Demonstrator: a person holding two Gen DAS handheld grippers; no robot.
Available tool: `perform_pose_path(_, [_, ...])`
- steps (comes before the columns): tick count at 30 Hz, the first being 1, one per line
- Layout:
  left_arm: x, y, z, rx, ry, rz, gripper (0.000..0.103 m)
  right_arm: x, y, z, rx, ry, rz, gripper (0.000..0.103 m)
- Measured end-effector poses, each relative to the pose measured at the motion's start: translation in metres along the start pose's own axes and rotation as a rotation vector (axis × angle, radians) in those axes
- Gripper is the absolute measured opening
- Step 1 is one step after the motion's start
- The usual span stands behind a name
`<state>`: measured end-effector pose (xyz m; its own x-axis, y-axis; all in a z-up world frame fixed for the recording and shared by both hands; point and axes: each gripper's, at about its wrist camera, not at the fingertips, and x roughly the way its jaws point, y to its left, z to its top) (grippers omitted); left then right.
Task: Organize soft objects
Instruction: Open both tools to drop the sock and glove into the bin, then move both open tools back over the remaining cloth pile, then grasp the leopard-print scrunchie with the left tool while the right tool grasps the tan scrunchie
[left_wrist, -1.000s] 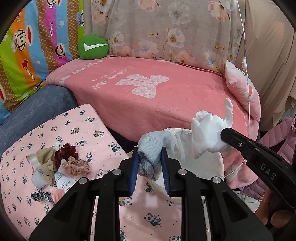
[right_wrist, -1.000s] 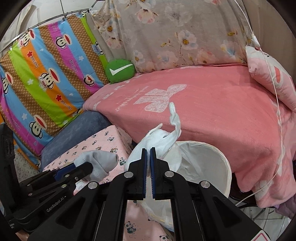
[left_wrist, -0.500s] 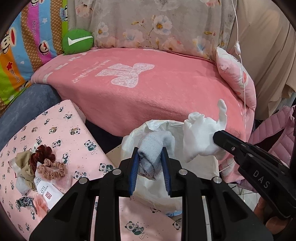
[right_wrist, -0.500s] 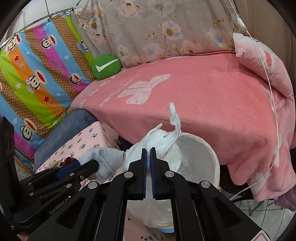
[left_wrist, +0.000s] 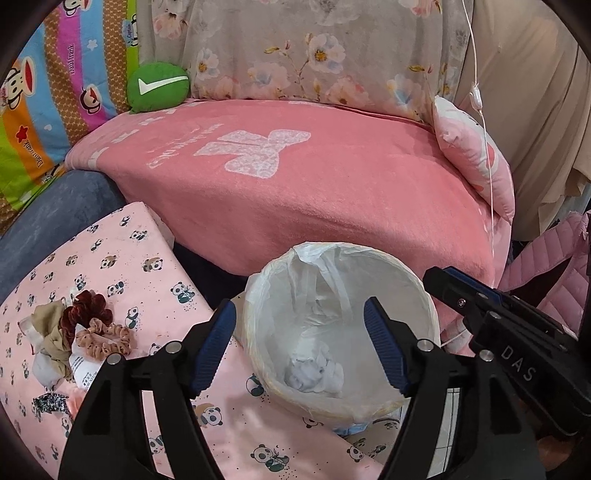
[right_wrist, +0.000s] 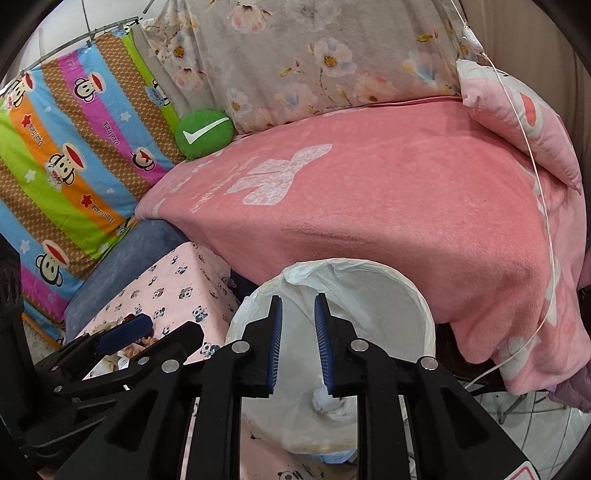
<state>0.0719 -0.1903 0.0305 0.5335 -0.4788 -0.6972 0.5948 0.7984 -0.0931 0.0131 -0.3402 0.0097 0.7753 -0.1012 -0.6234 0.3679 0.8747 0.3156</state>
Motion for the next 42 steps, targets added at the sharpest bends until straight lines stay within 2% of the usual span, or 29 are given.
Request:
perform_pose_path(11, [-0.025,0.037,-0.010,-0.081,-0.033,0.065,0.068,-0.012,0.036,-0.004,-0.053,-0.007,0.041,0.032])
perform_pose_path(22, [-0.053,0.093,-0.037,-0.172,-0.037,0.170,0.068,-0.012,0.104,-0.025,-0.153,0.033,0.120,0.034])
perform_pose_path(37, [-0.081,0.185,-0.091,-0.349,0.002,0.298,0.069,0.000,0.188,-0.069,-0.267,0.121,0.185,0.036])
perform_pose_path(42, [-0.085,0.215,-0.106,-0.412,0.020,0.333,0.070,0.007,0.211,-0.081,-0.298,0.145,0.202,0.041])
